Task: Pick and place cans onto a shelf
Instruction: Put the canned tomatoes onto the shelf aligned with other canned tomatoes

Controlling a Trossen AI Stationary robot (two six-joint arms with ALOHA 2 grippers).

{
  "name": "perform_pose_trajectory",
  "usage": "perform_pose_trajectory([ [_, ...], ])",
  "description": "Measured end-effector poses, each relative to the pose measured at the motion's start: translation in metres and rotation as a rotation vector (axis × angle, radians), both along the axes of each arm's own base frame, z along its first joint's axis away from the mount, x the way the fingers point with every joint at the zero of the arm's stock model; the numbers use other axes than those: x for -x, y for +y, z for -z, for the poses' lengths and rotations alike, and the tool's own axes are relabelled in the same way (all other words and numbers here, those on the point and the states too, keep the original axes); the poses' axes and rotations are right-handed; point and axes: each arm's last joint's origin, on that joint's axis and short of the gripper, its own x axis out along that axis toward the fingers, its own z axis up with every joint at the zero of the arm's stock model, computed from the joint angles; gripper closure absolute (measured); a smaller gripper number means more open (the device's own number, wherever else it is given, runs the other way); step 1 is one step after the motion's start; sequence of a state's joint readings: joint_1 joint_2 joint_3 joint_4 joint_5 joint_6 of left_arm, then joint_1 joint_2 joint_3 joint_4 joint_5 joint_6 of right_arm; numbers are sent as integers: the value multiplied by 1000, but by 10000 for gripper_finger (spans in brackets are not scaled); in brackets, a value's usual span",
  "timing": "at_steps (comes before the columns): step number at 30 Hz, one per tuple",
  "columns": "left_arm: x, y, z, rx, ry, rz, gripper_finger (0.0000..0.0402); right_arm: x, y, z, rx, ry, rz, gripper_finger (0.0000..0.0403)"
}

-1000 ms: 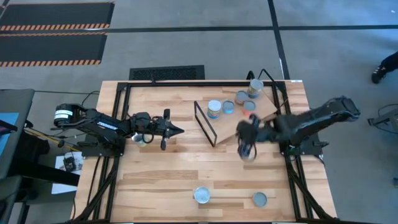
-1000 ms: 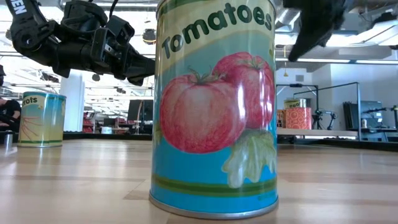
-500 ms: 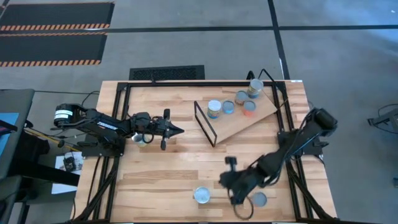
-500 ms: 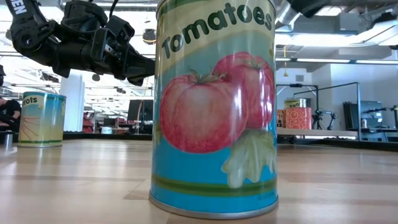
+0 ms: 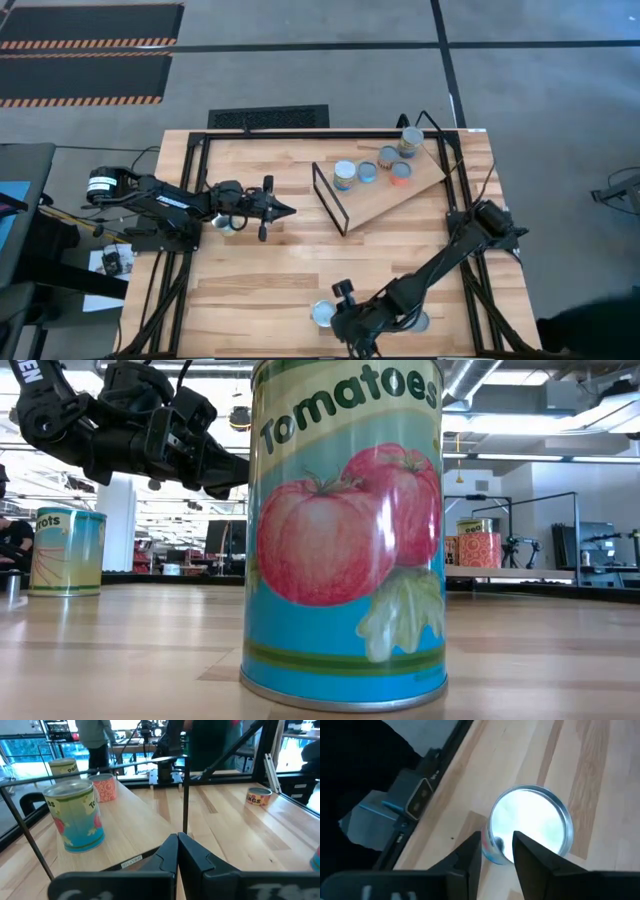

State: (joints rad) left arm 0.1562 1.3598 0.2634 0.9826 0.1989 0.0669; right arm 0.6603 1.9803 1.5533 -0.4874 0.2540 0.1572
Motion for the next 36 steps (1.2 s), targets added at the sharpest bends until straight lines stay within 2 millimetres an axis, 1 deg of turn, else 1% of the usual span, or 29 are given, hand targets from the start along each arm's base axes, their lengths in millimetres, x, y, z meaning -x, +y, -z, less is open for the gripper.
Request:
perform_pose_trajectory([
  [4, 0, 0, 1, 3, 8, -2, 401, -3, 1, 12, 31, 25, -5, 265],
  [8, 0, 0, 1, 10, 14, -3, 401, -5, -1, 14, 42, 20, -6, 277],
  [12, 0, 0, 2, 11, 20, -3, 401, -9, -5, 14, 44, 19, 6, 310],
  [18, 0, 0, 2, 12, 23, -3, 401, -12, -11, 14, 42, 34, 21, 387],
  [20, 0, 0, 3, 13, 28, -3, 401, -12, -13, 15, 53, 43, 26, 394],
  [22, 0, 0, 3, 14, 30, -3, 401, -11, -14, 13, 56, 46, 31, 389],
  [26, 0, -2, 3, 17, 30, 3, 401, -2, -20, 3, 61, 91, 63, 395],
  [29, 0, -4, 3, 16, 30, 14, 401, 8, -26, -10, 74, 107, 137, 398],
  [33, 0, -7, 3, 13, 30, 25, 401, 30, -32, -26, 136, 136, 223, 399],
  [36, -1, -7, 3, 11, 29, 28, 401, 50, -39, -39, 202, 166, 308, 399],
])
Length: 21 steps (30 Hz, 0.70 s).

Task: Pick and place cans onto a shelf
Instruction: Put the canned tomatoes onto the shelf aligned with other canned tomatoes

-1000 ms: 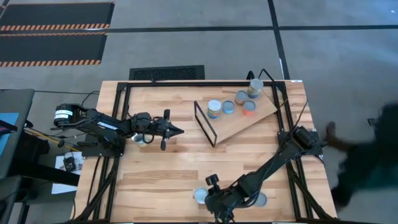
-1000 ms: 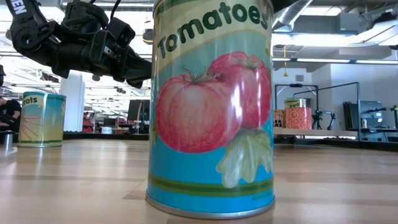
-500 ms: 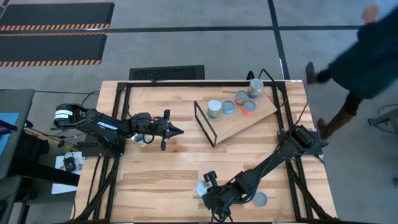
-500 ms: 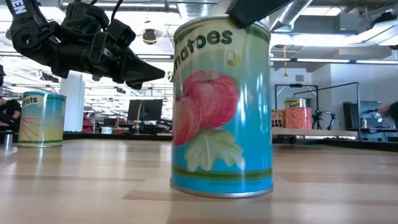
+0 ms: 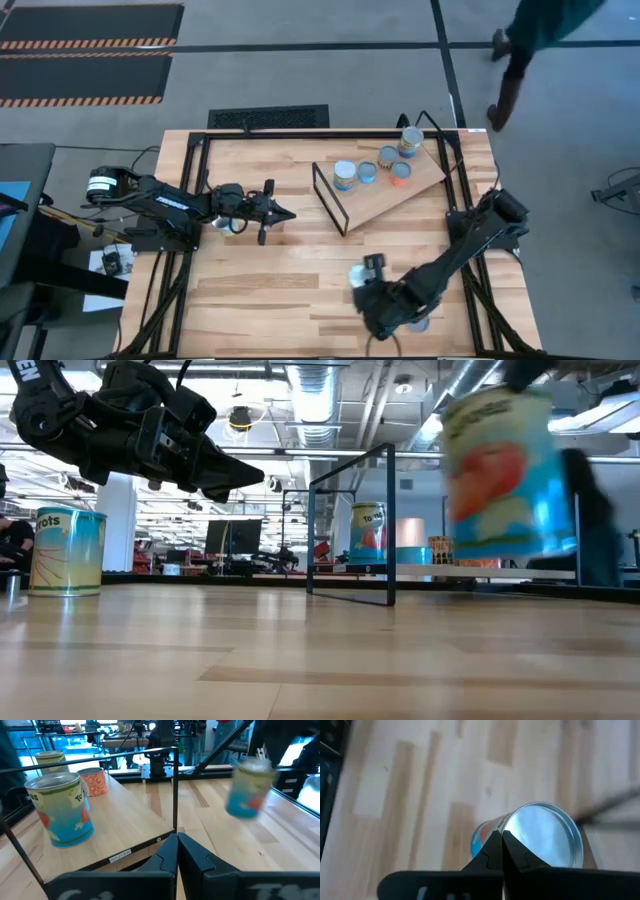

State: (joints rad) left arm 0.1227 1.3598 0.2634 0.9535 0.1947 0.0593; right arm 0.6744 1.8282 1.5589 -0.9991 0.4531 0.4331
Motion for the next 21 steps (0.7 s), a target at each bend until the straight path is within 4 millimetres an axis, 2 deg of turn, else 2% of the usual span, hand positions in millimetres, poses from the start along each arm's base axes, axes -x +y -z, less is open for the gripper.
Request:
perform_pose_trajectory([
  [3, 0, 0, 0, 0, 0, 0, 401, 20, -12, -11, 50, -5, 76, 400],
  [6, 0, 0, 0, 0, -1, 0, 401, 38, -31, -11, 67, -16, 140, 400],
  [11, 0, 0, 0, -1, -3, -4, 401, 55, -80, -15, 81, -106, 225, 401],
  [16, 0, 1, 0, -4, -3, -26, 401, 49, -132, -16, 75, -202, 234, 402],
  [21, 0, 1, 0, -13, -3, -33, 401, 35, -171, -11, 75, -185, 192, 401],
])
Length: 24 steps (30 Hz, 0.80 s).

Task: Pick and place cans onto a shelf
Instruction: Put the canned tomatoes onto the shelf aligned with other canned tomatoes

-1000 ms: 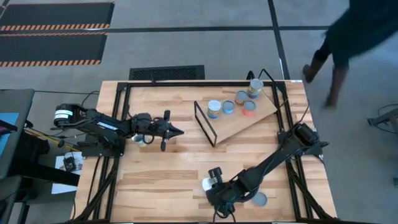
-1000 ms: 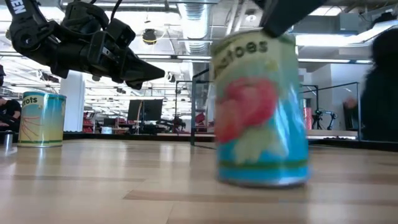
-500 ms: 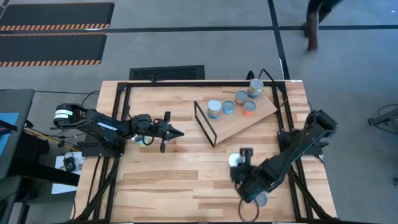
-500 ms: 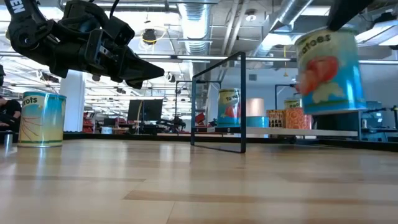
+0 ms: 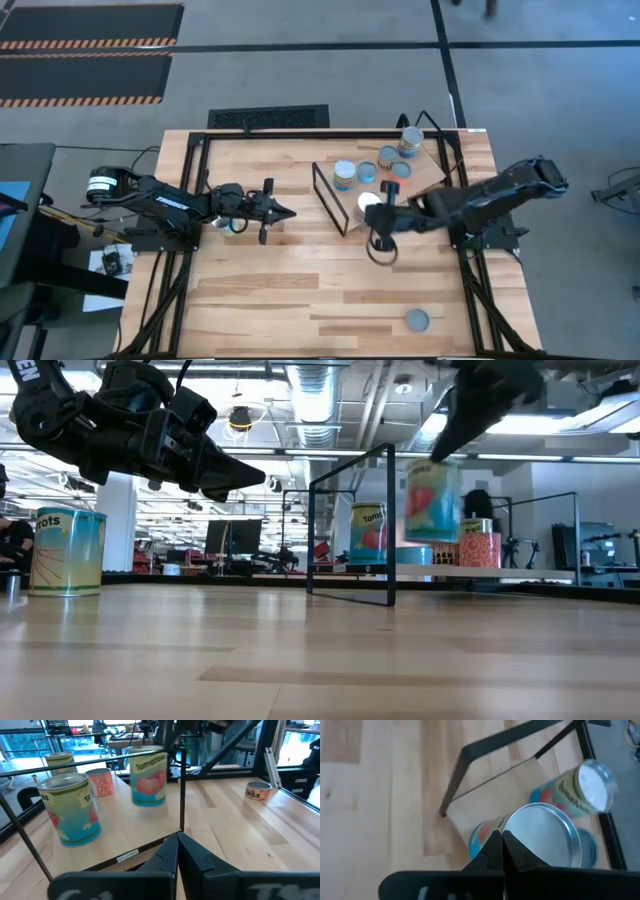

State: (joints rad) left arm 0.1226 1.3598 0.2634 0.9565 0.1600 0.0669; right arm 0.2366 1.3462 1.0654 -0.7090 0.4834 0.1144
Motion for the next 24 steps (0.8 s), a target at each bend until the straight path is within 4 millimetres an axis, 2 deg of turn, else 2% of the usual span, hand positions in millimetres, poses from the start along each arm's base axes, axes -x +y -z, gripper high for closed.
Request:
perform_pose_trajectory([
  [7, 0, 0, 0, -2, 1, -9, 401, -18, -30, 11, 11, 44, -39, 401],
  [16, 0, 0, 0, -1, 1, -9, 401, -31, -47, 20, -7, 52, -57, 400],
  [24, 0, 0, 0, 0, 2, -9, 401, -33, -55, 20, -27, 39, -53, 355],
])
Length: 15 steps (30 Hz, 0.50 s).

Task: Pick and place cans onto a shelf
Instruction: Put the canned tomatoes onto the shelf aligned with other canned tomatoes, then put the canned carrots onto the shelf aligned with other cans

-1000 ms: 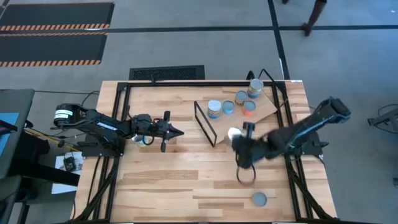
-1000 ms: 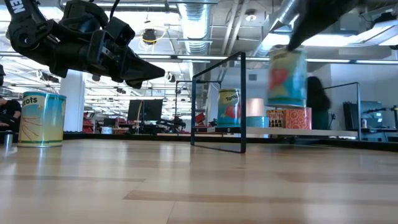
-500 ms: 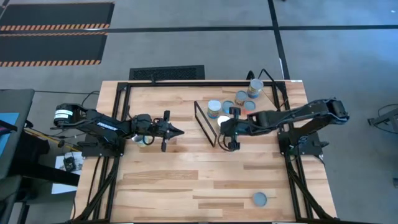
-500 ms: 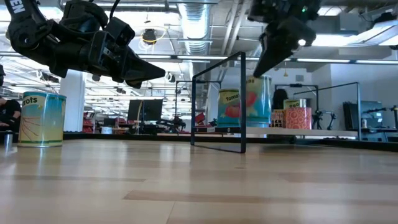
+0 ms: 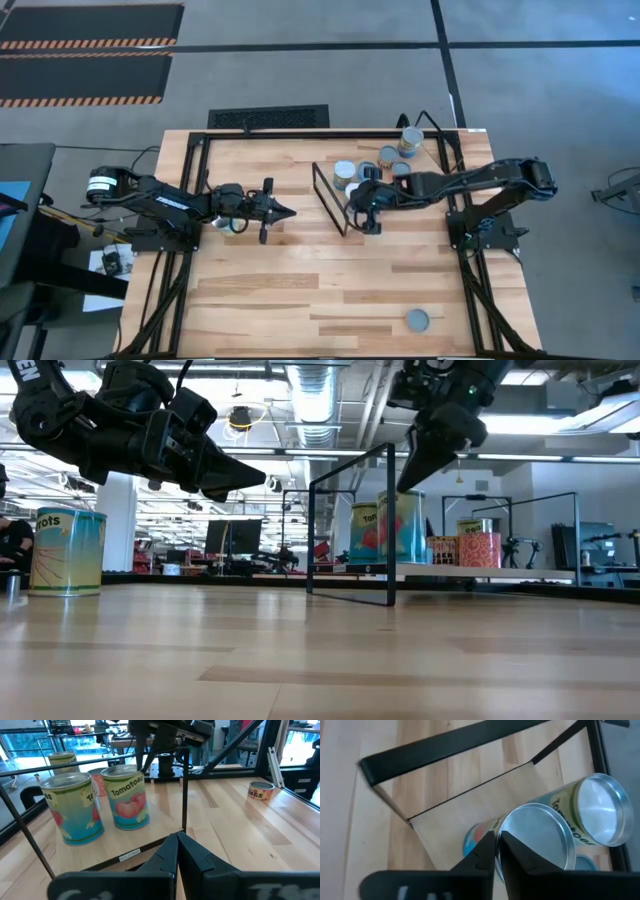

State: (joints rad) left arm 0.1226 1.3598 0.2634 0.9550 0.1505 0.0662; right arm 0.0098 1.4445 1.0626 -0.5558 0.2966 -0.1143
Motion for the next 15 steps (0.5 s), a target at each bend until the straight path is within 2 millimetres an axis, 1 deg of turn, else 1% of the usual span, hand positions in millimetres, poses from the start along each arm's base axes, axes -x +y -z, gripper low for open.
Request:
perform_pose_trajectory([
  [6, 0, 0, 0, 0, 0, 0, 401, -1, -3, -1, 15, -19, 15, 321],
  [8, 0, 0, 0, 0, 0, 0, 401, -2, -2, -4, 25, -43, 3, 313],
  [10, 0, 0, 0, 7, 3, 0, 401, 2, 2, -14, 39, -82, -26, 308],
  [12, 0, 0, 2, 22, 18, 10, 401, 8, 7, -27, 40, -145, -47, 307],
  [15, 1, -2, 5, 41, 53, 30, 401, 23, 13, -44, 13, -203, -87, 323],
])
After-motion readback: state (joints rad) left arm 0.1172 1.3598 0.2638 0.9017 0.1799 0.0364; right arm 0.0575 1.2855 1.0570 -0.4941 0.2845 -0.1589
